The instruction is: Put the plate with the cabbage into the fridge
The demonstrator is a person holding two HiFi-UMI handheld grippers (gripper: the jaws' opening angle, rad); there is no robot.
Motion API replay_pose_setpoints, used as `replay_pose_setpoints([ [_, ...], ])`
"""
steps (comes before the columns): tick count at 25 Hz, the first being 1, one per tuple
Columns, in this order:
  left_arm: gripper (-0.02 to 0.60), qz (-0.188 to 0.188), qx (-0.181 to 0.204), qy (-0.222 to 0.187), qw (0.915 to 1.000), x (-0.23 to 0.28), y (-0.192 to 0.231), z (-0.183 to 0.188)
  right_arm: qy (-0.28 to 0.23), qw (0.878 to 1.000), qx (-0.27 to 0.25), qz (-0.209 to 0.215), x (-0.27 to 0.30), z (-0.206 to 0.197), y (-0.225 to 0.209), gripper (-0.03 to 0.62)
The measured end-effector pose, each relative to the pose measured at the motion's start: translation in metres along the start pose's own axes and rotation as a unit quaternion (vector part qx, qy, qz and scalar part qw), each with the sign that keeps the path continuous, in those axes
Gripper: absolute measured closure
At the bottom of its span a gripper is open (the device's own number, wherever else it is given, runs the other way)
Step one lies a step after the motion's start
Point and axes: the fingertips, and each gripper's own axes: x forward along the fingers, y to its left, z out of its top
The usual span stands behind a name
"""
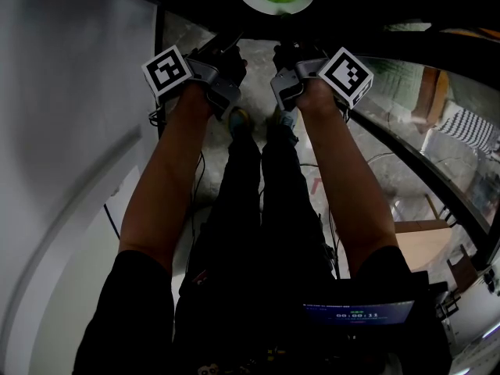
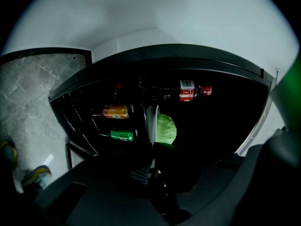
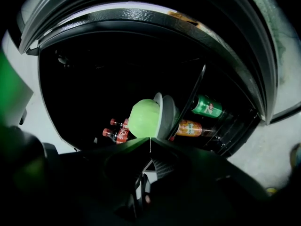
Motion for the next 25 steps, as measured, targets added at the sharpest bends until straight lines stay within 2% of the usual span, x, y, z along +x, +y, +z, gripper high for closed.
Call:
replay_pose_setpoints([
  [13,0.565,0.004,-0.008,0.0,1.0,-0.001,0.002,-0.003,-0.003,1.0,-0.013,0.0,0.008,0.007,0.004,0.588],
  [15,0.565,0.003,-0.002,-0.001,1.0,-0.002,-0.002,-0.003,0.008,0.999,-0.045,-0.008,0.002,0.004,0.005,0.588],
  [16,0.565,0.008,0.013,0.001,0.9999,-0.003,-0.002,-0.002,0.017,0.997,-0.079,-0.015,-0.001,0.003,0.006,0.588],
  [18,0.565,0.037,0.083,0.013,0.9958,-0.004,-0.004,0.0,0.033,0.983,-0.178,-0.032,-0.005,0.001,0.01,0.588],
  [20,0.565,0.07,0.18,0.024,0.9809,-0.004,-0.011,0.003,0.04,0.955,-0.29,-0.051,-0.007,0.003,0.019,0.588],
  [21,0.565,0.085,0.233,0.026,0.9684,-0.004,-0.016,0.004,0.04,0.935,-0.346,-0.06,-0.008,0.004,0.024,0.588],
  [22,0.565,0.101,0.293,0.025,0.9504,-0.004,-0.021,0.006,0.038,0.913,-0.4,-0.068,-0.008,0.005,0.03,0.588],
  [23,0.565,0.117,0.361,0.021,0.925,-0.003,-0.029,0.008,0.036,0.889,-0.45,-0.073,-0.008,0.006,0.035,0.588],
  [24,0.565,0.13,0.433,0.015,0.892,-0.003,-0.038,0.01,0.033,0.867,-0.491,-0.075,-0.008,0.007,0.041,0.588],
  [25,0.566,0.139,0.501,0.006,0.8539,-0.002,-0.048,0.01,0.029,0.848,-0.524,-0.077,-0.007,0.007,0.046,0.588],
])
